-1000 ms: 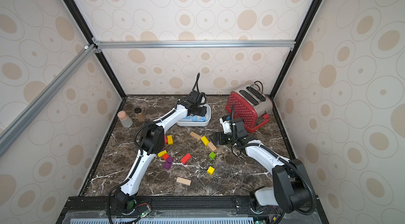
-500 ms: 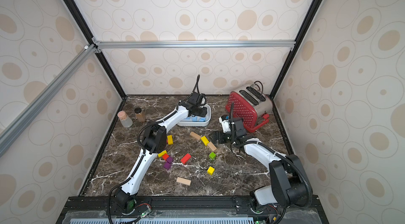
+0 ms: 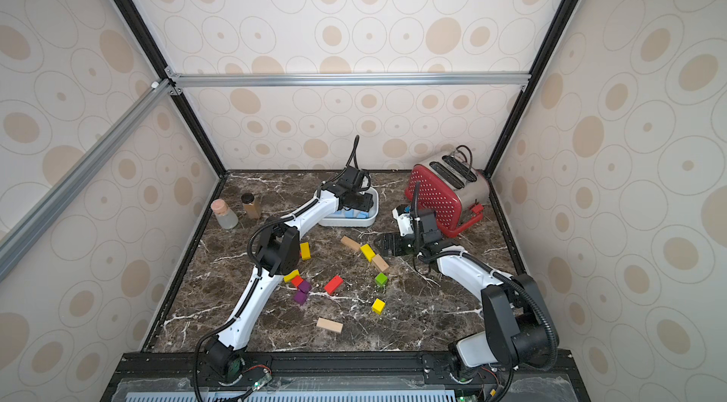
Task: Pick out the blue building blocks
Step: Place the building block in the storage box, then reset both arms
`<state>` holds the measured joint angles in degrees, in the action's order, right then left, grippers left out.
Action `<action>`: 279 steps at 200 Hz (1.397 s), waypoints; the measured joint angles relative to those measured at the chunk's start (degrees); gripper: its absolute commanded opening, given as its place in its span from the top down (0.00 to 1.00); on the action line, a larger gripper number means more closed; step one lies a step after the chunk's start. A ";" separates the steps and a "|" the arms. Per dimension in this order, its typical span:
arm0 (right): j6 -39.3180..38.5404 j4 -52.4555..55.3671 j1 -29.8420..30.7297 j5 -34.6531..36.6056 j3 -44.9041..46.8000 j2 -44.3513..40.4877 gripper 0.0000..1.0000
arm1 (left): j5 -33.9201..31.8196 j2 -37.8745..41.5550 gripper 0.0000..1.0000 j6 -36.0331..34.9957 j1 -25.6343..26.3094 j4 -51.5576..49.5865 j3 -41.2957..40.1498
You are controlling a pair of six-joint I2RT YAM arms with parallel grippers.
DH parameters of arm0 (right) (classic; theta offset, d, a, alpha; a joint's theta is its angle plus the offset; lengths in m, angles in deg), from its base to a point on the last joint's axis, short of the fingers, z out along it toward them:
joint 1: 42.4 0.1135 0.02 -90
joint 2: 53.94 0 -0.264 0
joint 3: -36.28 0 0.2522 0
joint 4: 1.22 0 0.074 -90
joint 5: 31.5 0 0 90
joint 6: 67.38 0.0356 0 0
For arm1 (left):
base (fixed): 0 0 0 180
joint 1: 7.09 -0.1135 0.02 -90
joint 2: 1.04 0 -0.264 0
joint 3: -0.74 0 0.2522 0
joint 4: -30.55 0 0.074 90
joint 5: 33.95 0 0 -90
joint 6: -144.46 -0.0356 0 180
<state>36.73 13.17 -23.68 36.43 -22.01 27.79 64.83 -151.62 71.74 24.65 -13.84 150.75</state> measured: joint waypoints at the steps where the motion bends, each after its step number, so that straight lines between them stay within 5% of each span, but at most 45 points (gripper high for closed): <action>1: 0.00 0.00 0.00 -0.02 -0.02 0.00 0.00 | -0.04 0.00 0.41 -0.07 0.00 -0.04 0.00; 96: -0.87 2.75 -0.04 -0.13 -2.89 -0.81 0.00 | -0.17 2.95 0.01 0.48 -0.15 -1.40 -1.49; 165: -1.51 4.61 -0.04 -0.48 -4.63 -6.23 0.00 | -0.22 18.01 0.01 0.46 -0.17 0.11 -8.57; 279: -3.10 6.78 -0.07 6.40 -4.63 -14.78 0.00 | -18.99 57.51 0.01 -5.55 -0.11 8.70 -49.72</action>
<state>33.63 19.94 -23.75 42.84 -26.65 13.02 45.84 -94.12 66.18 24.54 -5.14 101.02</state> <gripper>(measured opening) 0.997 0.994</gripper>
